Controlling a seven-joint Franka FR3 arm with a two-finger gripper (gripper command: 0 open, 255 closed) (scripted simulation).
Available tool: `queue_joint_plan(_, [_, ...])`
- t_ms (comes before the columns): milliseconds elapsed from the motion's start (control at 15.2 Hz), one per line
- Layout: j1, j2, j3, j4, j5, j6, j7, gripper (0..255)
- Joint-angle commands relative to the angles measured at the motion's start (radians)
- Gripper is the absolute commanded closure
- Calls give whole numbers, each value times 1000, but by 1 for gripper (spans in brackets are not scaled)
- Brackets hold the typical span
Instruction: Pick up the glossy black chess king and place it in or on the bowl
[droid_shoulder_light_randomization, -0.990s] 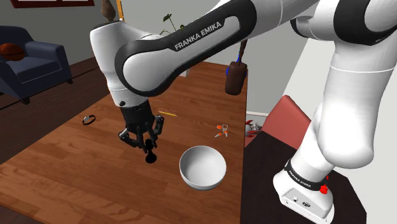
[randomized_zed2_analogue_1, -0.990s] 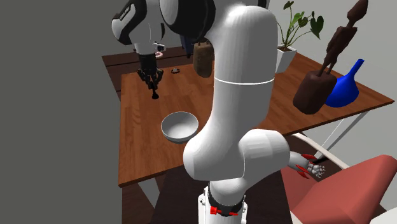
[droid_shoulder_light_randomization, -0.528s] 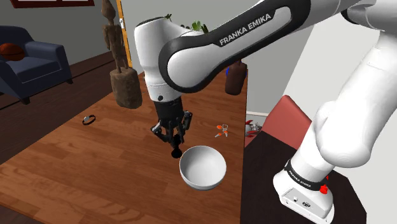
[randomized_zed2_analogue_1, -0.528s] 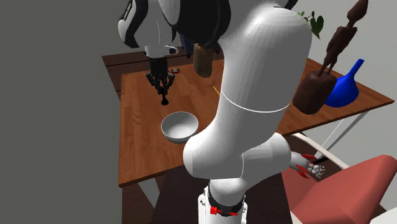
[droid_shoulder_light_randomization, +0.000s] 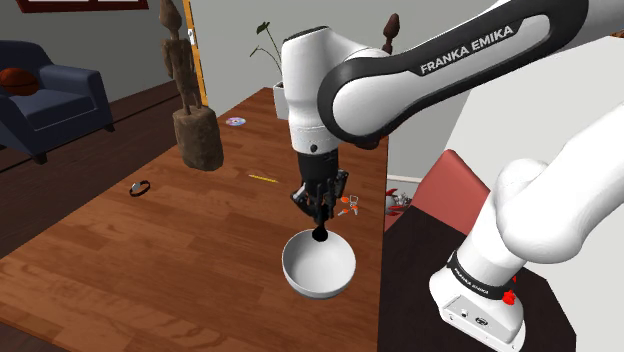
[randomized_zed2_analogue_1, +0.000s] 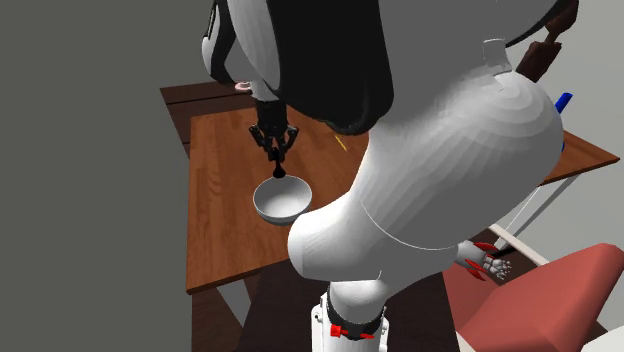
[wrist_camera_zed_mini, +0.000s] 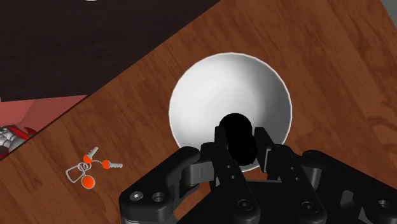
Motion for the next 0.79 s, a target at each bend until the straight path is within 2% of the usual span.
queue_joint_plan(0, [0,-11,-4,-30,4,19,-11,255])
queue_joint_plan(726, [-4,85,21,-107,-5,190,-1,255])
